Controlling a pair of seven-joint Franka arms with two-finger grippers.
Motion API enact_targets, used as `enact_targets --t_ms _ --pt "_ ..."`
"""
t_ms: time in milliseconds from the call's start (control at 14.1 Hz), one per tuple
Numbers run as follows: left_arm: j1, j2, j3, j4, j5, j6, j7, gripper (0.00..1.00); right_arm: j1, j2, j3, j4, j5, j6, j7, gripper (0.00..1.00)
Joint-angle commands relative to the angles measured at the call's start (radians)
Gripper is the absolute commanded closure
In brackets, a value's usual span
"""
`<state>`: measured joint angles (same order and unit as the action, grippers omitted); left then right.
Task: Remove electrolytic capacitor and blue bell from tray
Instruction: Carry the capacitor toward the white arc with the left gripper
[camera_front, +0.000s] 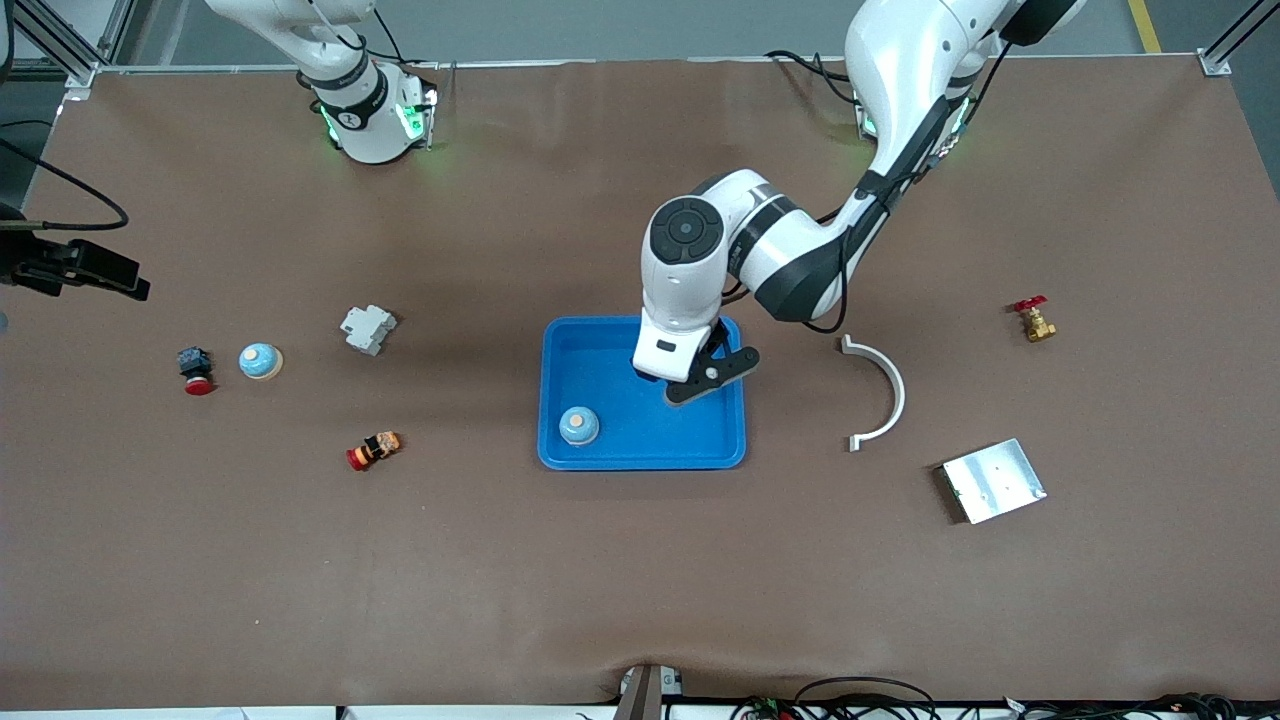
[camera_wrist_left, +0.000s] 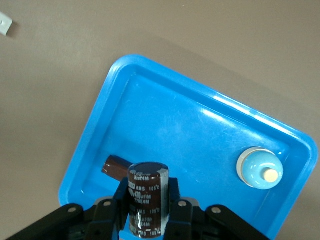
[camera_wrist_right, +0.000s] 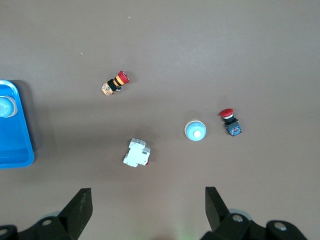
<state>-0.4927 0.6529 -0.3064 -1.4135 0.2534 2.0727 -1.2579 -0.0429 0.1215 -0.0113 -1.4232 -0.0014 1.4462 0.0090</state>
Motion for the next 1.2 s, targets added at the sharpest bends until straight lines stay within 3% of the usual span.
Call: enact_targets --t_ms 0,565,707,919,1131 --pt "0.003 -0.027 0.006 -0.013 0.015 -0.022 0.084 1.00 0.011 0.009 0.005 0.021 -0.022 0.011 -0.003 0.00" --pt "0.088 -0.126 -0.003 -0.051 0.010 -0.108 0.306 1.00 0.020 0.009 0.002 0.017 -0.008 0.006 0.012 0.00" --pt "0.129 -0.186 -0.006 -0.116 0.004 -0.108 0.398 1.00 0.020 0.009 -0.001 0.017 -0.003 0.011 0.012 0.00" --pt "0.166 -0.200 -0.022 -0.191 0.004 -0.080 0.445 1.00 0.024 0.010 0.004 0.017 0.000 0.011 0.014 0.00" --pt "0.252 -0.303 -0.029 -0.347 0.000 0.027 0.585 1.00 0.047 0.009 0.008 0.017 0.017 0.020 0.020 0.00"
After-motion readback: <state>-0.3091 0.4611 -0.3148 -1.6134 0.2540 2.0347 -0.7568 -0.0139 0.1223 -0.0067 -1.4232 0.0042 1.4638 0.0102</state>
